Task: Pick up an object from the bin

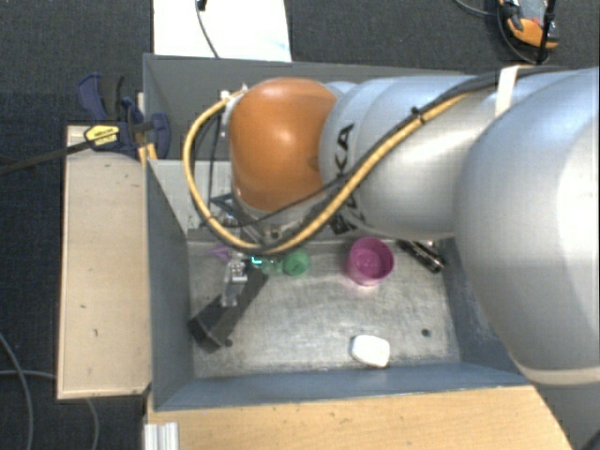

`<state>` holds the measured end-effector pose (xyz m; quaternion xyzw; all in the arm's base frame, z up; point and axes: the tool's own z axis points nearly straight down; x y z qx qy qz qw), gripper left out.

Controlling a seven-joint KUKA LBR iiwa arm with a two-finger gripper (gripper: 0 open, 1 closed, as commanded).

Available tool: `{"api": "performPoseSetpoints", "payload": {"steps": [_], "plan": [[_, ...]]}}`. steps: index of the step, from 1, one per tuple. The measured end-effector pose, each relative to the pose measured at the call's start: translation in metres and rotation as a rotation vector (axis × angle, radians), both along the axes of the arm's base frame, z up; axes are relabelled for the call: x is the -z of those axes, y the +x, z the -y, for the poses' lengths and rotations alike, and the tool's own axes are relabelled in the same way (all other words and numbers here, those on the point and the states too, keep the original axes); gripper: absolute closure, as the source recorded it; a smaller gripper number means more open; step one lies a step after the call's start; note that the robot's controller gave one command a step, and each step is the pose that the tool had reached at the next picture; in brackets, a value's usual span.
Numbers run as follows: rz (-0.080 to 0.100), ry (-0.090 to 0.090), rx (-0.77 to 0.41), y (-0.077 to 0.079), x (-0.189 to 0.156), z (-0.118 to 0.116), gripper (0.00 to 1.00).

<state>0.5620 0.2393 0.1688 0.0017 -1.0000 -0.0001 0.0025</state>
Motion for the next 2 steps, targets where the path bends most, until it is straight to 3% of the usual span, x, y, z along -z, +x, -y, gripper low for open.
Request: {"api": "performPoseSetpoints", "payload": {"steps": [1,2], "plan": [[0.007,0.002,0.005,0.002,-0.004,0.001,0.00],[0.013,0.004,0.001,0.020,0.054,0.014,0.00]]}}
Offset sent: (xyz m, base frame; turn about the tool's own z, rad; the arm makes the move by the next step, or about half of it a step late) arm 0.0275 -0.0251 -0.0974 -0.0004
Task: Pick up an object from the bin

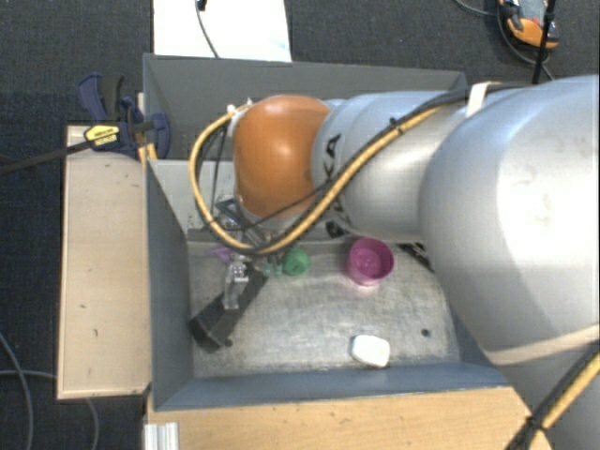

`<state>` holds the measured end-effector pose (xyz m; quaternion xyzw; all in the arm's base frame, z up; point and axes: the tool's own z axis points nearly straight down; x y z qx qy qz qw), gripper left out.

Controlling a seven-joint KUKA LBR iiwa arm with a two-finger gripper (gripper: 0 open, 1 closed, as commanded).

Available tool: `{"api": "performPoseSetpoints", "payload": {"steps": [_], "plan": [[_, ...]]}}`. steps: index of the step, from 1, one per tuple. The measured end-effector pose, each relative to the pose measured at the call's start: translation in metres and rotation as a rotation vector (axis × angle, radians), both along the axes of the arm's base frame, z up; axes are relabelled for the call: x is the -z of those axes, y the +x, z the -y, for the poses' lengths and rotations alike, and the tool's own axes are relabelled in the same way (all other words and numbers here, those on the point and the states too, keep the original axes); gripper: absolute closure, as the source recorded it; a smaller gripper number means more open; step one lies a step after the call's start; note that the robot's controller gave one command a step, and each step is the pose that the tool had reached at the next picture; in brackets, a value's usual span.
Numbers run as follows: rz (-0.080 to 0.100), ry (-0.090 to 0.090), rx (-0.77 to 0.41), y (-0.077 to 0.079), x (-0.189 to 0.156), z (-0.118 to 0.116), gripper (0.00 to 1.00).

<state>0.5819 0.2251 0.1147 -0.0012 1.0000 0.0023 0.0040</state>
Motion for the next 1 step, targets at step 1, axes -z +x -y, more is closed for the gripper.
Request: {"api": "performPoseSetpoints", "payload": {"steps": [1], "plan": [[-0.001,0.000,-0.005,0.0014,0.0100,0.0012,1.00]]}}
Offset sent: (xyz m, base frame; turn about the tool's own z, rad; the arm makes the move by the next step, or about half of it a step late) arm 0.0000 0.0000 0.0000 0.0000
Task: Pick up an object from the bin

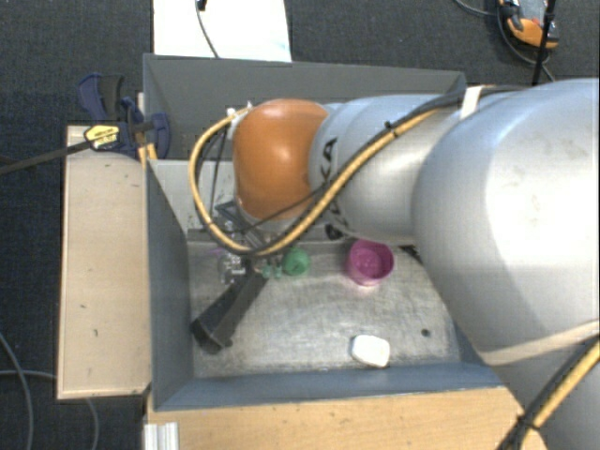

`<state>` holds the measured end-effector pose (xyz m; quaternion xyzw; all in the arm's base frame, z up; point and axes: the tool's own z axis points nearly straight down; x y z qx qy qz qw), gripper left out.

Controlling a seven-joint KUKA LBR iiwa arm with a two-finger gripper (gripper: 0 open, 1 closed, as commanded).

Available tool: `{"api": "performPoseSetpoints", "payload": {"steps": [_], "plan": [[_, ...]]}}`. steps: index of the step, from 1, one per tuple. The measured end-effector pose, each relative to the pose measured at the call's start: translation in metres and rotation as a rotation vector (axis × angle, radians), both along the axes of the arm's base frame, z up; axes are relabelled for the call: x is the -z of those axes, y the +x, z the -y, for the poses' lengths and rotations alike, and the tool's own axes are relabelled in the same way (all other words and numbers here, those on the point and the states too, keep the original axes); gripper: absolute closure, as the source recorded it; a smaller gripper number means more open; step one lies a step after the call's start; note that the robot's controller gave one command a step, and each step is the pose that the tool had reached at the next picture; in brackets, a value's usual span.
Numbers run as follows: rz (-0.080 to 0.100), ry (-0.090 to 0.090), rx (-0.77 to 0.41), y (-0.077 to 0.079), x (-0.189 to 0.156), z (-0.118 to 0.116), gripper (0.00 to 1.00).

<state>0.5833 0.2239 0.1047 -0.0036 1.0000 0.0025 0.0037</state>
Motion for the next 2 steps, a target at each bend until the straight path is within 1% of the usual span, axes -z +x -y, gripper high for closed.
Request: {"api": "performPoseSetpoints", "payload": {"steps": [1,2], "plan": [[-0.001,0.000,0.001,0.000,0.000,0.000,1.00],[-0.005,-0.004,-0.037,0.000,-0.018,-0.005,1.00]]}}
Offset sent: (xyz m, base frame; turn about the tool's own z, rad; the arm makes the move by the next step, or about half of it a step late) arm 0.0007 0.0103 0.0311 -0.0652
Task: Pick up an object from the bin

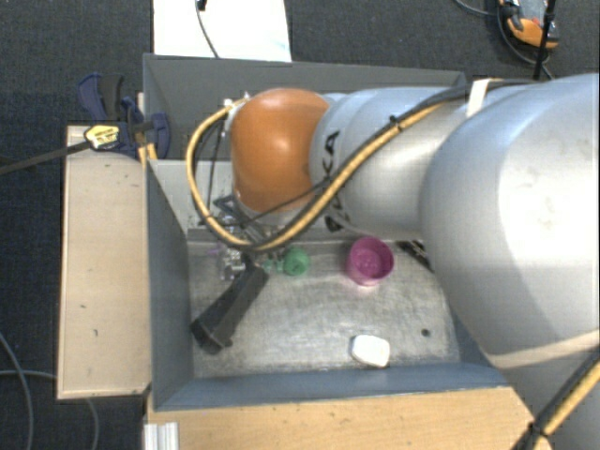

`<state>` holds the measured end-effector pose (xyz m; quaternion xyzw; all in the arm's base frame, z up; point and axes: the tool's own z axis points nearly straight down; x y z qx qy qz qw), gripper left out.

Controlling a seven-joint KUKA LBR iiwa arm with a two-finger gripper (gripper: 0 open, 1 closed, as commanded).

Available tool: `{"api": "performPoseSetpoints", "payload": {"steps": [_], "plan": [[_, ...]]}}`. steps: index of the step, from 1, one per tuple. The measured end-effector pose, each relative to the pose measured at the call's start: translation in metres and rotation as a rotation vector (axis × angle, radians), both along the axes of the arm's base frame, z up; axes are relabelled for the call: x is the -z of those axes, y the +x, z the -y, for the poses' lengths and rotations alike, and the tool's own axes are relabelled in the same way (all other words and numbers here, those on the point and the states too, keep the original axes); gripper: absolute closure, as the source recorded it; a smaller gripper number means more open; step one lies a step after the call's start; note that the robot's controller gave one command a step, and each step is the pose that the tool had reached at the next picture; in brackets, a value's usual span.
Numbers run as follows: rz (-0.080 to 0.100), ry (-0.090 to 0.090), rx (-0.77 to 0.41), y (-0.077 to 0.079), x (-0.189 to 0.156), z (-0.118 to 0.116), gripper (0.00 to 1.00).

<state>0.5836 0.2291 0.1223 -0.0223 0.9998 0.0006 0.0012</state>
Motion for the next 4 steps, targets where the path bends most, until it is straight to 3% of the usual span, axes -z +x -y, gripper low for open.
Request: {"api": "performPoseSetpoints", "payload": {"steps": [1,2,3,4], "plan": [[-0.001,-0.001,-0.117,-0.005,-0.013,0.009,1.00],[0.002,0.000,-0.164,0.001,-0.018,0.001,1.00],[0.005,-0.001,-0.594,0.011,-0.061,0.025,0.00],[0.003,0.000,-0.594,0.010,-0.059,0.023,0.00]]}}
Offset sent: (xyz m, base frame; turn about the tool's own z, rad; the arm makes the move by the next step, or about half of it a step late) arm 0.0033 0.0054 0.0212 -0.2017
